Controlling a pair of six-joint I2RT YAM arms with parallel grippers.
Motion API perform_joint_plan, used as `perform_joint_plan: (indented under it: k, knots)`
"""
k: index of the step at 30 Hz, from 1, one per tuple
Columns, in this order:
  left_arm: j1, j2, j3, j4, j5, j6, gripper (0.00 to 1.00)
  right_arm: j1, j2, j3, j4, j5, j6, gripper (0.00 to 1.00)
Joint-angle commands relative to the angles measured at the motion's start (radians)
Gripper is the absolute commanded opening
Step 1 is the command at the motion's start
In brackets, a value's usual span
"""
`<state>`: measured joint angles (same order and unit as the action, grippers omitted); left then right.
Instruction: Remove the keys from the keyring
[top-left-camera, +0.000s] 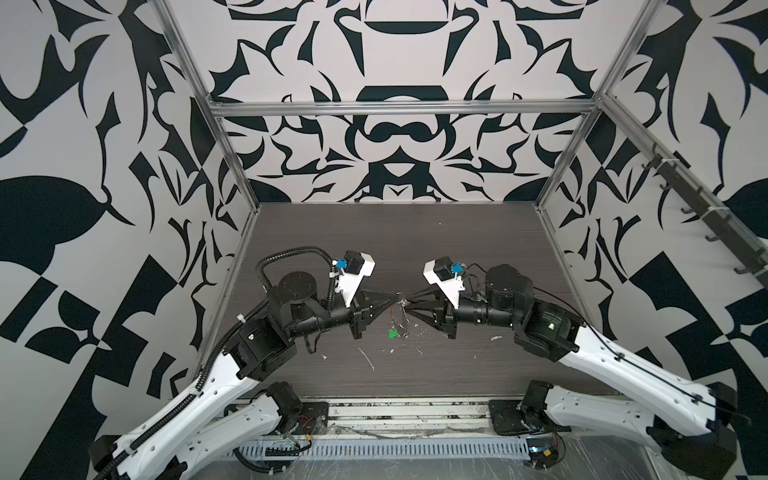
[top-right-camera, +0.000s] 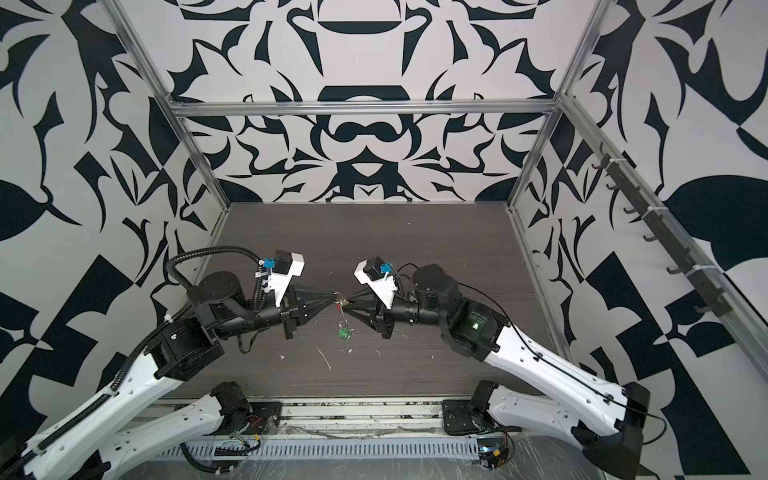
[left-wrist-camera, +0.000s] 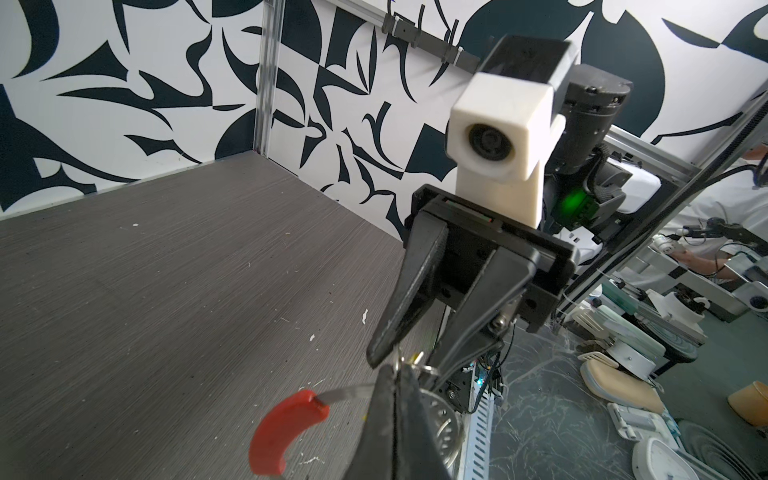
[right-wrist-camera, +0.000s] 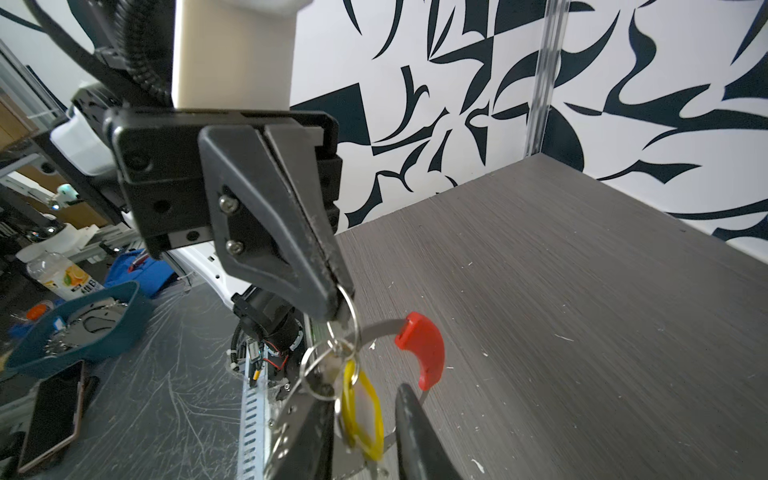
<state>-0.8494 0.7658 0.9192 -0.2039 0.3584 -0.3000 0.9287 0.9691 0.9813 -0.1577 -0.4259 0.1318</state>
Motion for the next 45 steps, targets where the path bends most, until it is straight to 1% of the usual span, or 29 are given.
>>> perform_joint_plan:
  k: [1,5,6,16,24,31,39,45]
  knots:
    - [0.0,-0.013,-0.012,0.042,-0.012,-0.015,0.0,0.011,-0.006,0.041,0.044,0.0,-0.003,0.2]
    - [0.0,-0.024,-0.027,0.075,-0.036,-0.029,0.0,0.017,-0.003,0.042,0.041,0.012,-0.006,0.01]
    - [0.0,-0.027,-0.03,0.083,-0.041,-0.032,0.0,0.02,-0.001,0.04,0.041,0.016,-0.006,0.0]
    - [-0.002,-0.075,-0.094,0.219,-0.091,-0.066,0.0,0.034,0.024,0.014,0.071,0.041,0.018,0.0]
    - [-0.004,-0.074,-0.13,0.318,-0.102,-0.085,0.0,0.04,0.059,0.001,0.146,-0.008,0.049,0.0]
    - [-0.012,-0.054,-0.149,0.36,-0.101,-0.1,0.0,0.05,0.086,0.012,0.204,-0.025,0.051,0.0]
    - [-0.017,-0.036,-0.155,0.371,-0.089,-0.105,0.0,0.071,0.118,0.041,0.216,-0.049,0.038,0.0]
    - [-0.017,-0.032,-0.166,0.379,-0.086,-0.107,0.0,0.075,0.146,0.065,0.228,-0.103,0.042,0.0]
